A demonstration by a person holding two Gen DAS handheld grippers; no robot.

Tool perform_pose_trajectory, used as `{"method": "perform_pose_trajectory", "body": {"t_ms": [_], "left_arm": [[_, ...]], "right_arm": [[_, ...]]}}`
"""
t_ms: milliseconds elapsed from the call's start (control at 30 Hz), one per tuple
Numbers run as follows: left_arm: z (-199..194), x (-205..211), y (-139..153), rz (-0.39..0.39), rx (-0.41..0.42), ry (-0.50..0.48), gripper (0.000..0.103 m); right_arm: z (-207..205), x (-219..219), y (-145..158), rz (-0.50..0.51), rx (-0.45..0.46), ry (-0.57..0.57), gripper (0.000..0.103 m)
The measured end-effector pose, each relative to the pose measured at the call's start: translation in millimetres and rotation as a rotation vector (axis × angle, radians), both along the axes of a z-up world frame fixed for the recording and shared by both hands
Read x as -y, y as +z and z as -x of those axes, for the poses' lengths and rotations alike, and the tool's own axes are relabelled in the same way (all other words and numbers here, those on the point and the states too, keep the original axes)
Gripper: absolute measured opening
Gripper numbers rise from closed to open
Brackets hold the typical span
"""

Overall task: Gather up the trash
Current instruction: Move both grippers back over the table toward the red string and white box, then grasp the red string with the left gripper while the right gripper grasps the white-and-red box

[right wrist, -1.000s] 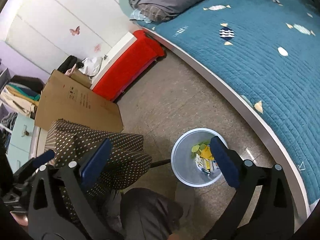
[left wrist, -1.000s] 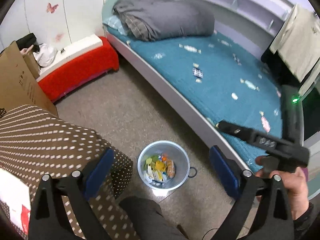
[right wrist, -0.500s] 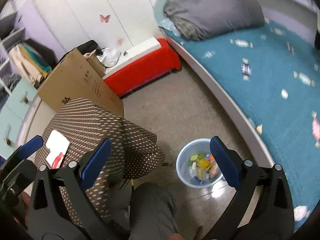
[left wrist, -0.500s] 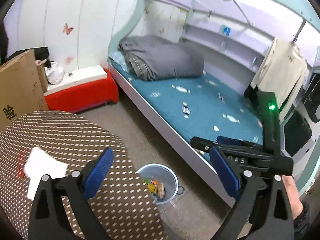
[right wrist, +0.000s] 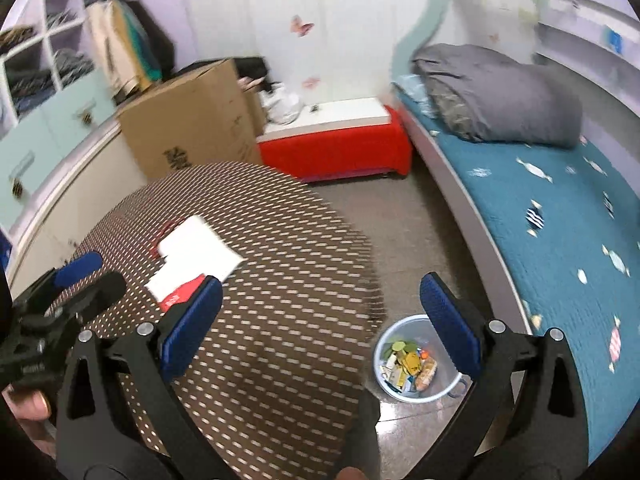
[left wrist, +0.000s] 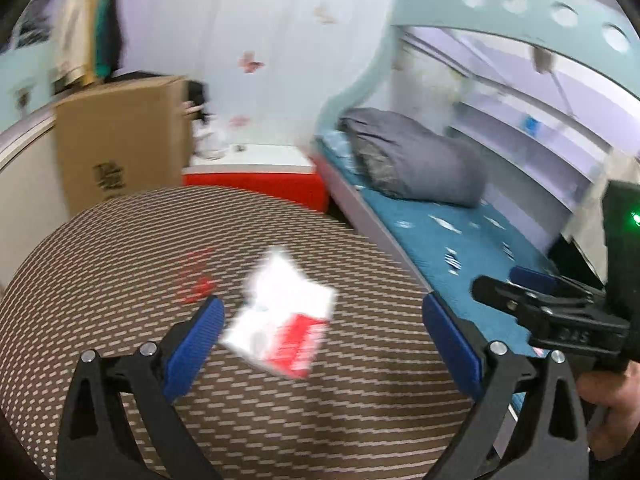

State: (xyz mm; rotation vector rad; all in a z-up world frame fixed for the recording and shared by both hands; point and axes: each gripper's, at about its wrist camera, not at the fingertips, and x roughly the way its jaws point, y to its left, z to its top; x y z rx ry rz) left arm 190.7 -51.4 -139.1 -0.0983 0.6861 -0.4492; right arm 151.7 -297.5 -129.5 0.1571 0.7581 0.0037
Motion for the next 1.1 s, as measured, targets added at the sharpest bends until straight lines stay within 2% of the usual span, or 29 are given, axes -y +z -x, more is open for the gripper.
{"method": "perform_pose_trajectory", "body": {"t_ms": [167, 267, 467, 733, 767, 800, 833, 867, 967, 1033, 1100], "left_arm": [[-25.0, -57.3, -20.4, -0.024, -0.042, 0.123, 0.097], [-41.2, -73.3, -31.6, -0.07, -0.064, 0.137, 0.097], [-71.0, -73.6, -47.5, -0.206, -0.068, 0.104, 0.097], [-104.4, -36.5, -62.7, -0.353, -0.07, -0.003, 0.096], [-110.4, -34.3, -66.7, -0.347, -0.106, -0.027, 0.092], [-113.8, -36.0, -68.0, -0.333, -0.121, -0.036, 0.079], [-117.0, -38.2, -69.4, -0.319, -0.134, -0.039, 0.07], [-118.9, -39.5, -70.9, -0.312, -0.146, -0.042, 0.066], [-116.1, -38.9, -70.8, -0.309, -0.131, -0.073, 0.041], [-111.8, -38.1, -70.6, -0.311, -0.122, -0.094, 0.014], [-108.2, -42.1, -68.6, -0.285, -0.123, -0.102, 0.008]], "right_arm": [[-23.3, -41.5, -16.1, -0.003, -0.022, 0.07, 0.097], [-36.3, -58.9, -27.9, -0.014, -0.041, 0.101, 0.097], [-51.9, -71.8, -43.7, -0.045, -0.061, 0.137, 0.097], [-49.2, -58.9, -58.9, -0.106, -0.085, 0.166, 0.097], [-47.3, -58.0, -59.5, -0.104, -0.086, 0.176, 0.097], [-44.1, -56.2, -60.5, -0.102, -0.085, 0.186, 0.097], [-42.2, -55.7, -60.8, -0.102, -0.086, 0.192, 0.097], [-40.2, -56.2, -61.5, -0.106, -0.089, 0.197, 0.097], [-38.2, -62.9, -62.7, -0.109, -0.108, 0.213, 0.097], [-38.3, -70.9, -62.1, -0.106, -0.114, 0.219, 0.097], [-41.2, -82.7, -60.7, -0.1, -0.126, 0.221, 0.097]]}}
